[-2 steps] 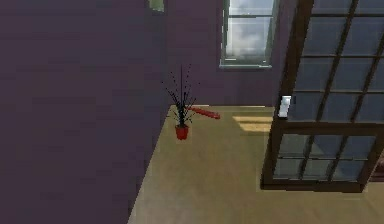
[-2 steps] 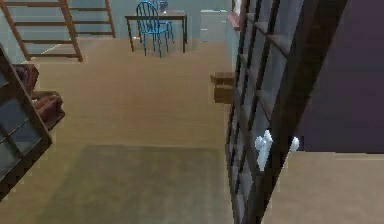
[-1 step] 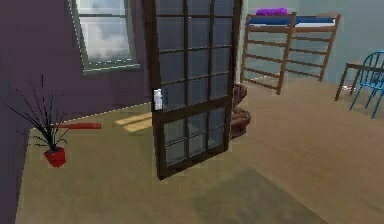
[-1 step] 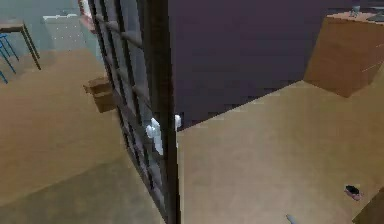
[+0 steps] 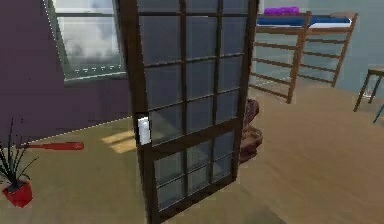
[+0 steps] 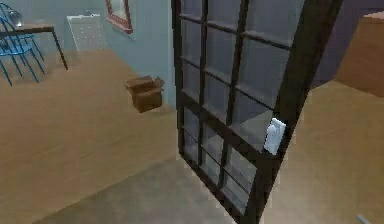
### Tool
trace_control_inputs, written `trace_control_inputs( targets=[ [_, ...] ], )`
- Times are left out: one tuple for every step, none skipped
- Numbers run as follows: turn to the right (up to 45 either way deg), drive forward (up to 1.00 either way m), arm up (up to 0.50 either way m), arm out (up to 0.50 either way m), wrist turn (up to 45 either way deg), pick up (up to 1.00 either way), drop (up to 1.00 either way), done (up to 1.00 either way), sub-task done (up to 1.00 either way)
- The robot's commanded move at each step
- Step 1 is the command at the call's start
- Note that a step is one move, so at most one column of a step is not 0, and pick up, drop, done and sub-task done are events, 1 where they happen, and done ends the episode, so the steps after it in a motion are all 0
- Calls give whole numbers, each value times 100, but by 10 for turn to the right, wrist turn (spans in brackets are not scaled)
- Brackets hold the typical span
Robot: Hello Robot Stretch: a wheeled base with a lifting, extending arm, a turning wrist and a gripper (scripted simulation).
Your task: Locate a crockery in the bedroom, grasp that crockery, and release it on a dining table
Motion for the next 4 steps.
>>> trace_control_inputs(
  targets=[
    [450, 0, 0, 0, 0, 0, 0, 0, 0],
    [90, 0, 0, 0, 0, 0, 0, 0, 0],
    [0, 100, 0, 0, 0, 0, 0, 0, 0],
    [30, 0, 0, 0, 0, 0, 0, 0, 0]
  ],
)
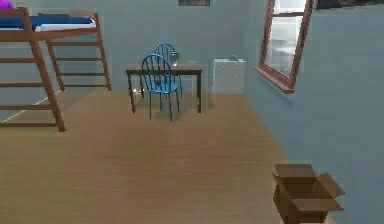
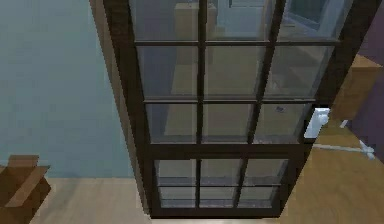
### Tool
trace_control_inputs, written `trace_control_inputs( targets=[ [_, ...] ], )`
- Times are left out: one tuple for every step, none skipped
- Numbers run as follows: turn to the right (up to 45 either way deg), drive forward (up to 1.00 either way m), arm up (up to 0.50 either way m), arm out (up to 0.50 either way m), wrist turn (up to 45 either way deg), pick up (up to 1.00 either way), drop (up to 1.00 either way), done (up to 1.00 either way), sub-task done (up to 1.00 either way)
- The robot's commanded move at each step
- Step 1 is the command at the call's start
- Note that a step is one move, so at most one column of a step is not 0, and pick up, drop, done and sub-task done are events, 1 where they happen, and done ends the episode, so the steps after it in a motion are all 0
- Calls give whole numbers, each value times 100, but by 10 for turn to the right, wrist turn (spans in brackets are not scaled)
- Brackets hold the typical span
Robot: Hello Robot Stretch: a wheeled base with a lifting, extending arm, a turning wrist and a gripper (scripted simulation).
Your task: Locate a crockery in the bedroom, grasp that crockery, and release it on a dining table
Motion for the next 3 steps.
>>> trace_control_inputs(
  targets=[
    [0, 85, 0, 0, 0, 0, 0, 0, 0],
    [0, 50, 0, 0, 0, 0, 0, 0, 0],
    [120, 0, 0, 0, 0, 0, 0, 0, 0]
  ],
)
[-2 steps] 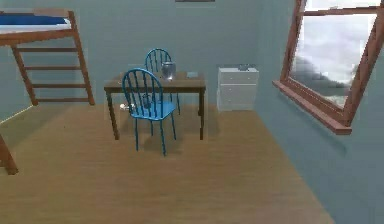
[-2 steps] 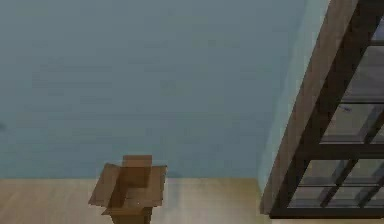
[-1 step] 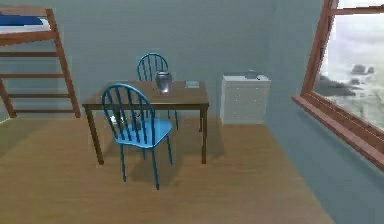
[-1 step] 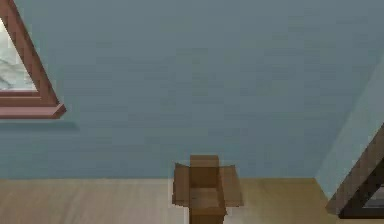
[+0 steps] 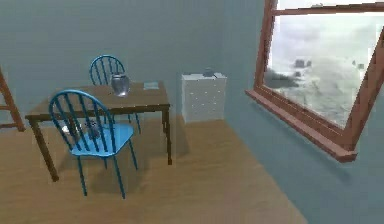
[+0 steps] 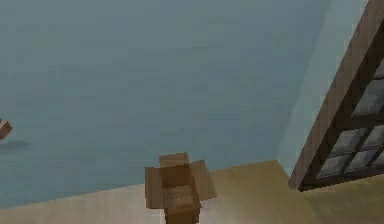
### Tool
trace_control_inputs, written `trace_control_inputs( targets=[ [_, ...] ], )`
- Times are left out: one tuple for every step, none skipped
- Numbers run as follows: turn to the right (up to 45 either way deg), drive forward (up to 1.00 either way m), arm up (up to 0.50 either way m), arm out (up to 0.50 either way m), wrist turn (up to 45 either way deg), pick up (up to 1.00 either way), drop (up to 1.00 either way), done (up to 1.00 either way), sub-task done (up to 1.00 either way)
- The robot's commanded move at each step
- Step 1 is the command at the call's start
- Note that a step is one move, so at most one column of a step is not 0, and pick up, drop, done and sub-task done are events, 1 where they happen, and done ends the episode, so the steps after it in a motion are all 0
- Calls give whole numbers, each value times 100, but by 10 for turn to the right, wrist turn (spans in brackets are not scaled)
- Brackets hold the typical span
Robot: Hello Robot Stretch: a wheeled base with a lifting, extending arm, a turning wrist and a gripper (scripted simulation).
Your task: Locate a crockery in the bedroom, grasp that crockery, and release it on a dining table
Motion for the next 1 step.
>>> trace_control_inputs(
  targets=[
    [0, 100, 0, 0, 0, 0, 0, 0, 0]
  ],
)
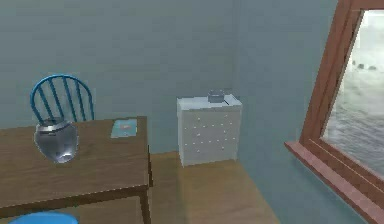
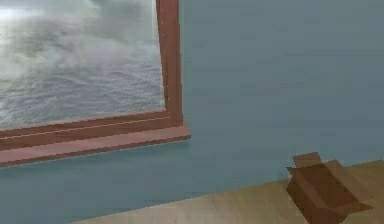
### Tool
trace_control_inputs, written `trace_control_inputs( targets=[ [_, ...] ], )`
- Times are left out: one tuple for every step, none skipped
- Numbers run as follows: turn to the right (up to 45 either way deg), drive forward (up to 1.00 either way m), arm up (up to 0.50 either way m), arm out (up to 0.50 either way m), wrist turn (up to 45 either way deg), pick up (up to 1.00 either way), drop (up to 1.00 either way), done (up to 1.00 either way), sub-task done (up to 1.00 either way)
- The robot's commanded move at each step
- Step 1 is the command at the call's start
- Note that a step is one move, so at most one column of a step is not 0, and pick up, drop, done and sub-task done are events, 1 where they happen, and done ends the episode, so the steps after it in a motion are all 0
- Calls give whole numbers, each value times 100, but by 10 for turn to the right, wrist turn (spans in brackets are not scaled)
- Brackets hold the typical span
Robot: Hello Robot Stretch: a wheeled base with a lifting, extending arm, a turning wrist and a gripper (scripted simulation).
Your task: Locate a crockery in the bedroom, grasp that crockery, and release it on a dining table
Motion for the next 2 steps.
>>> trace_control_inputs(
  targets=[
    [60, 0, 0, 0, 0, 0, 0, 0, 0],
    [0, 40, 0, 0, 0, 0, 0, 0, 0]
  ],
)
